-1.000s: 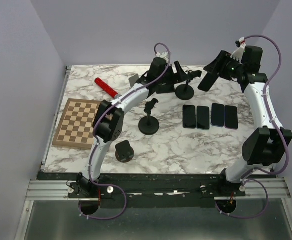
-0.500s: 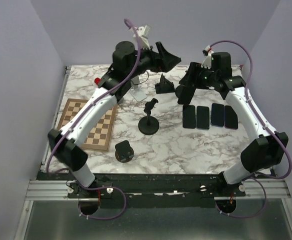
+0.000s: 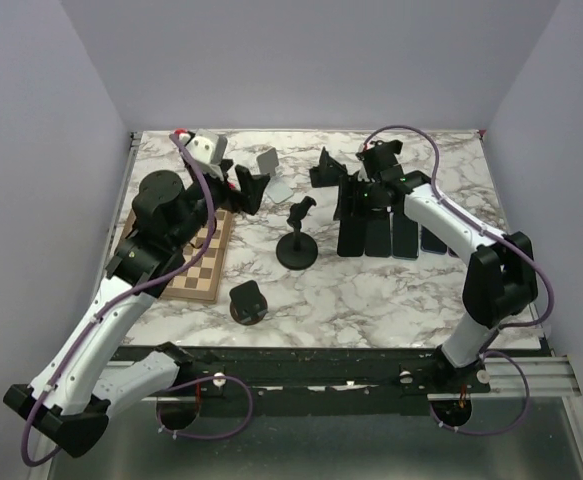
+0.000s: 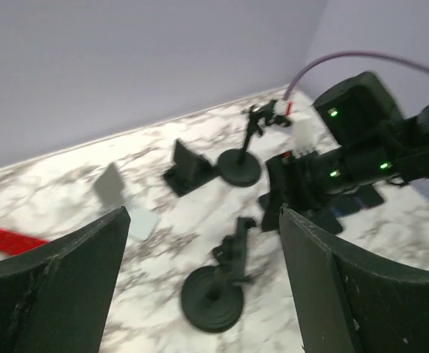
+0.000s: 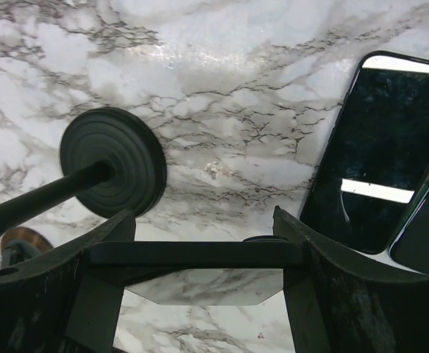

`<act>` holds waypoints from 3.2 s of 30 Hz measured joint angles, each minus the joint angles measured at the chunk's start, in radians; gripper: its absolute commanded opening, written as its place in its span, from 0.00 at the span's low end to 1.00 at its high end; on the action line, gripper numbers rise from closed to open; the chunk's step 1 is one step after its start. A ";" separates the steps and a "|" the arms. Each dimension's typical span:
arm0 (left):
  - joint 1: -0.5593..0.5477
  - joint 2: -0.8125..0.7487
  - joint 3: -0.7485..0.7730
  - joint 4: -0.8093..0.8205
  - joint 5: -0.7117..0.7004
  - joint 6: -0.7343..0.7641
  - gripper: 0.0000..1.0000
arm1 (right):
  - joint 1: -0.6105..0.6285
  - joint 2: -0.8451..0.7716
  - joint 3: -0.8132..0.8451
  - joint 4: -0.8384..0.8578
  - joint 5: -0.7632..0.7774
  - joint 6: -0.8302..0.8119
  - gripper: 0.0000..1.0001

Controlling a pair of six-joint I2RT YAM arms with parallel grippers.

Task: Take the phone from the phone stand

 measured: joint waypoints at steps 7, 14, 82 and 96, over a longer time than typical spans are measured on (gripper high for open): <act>0.014 -0.131 -0.234 0.045 -0.174 0.138 0.90 | 0.028 0.118 0.004 0.006 0.070 0.034 0.01; 0.014 -0.225 -0.300 0.093 -0.243 0.178 0.90 | 0.032 0.240 0.023 0.015 0.120 0.052 0.01; 0.054 -0.221 -0.300 0.140 -0.264 0.147 0.89 | 0.036 0.410 0.112 0.198 0.324 0.006 0.92; 0.060 -0.209 -0.300 0.135 -0.260 0.138 0.89 | 0.038 0.386 0.070 0.247 0.327 -0.015 0.92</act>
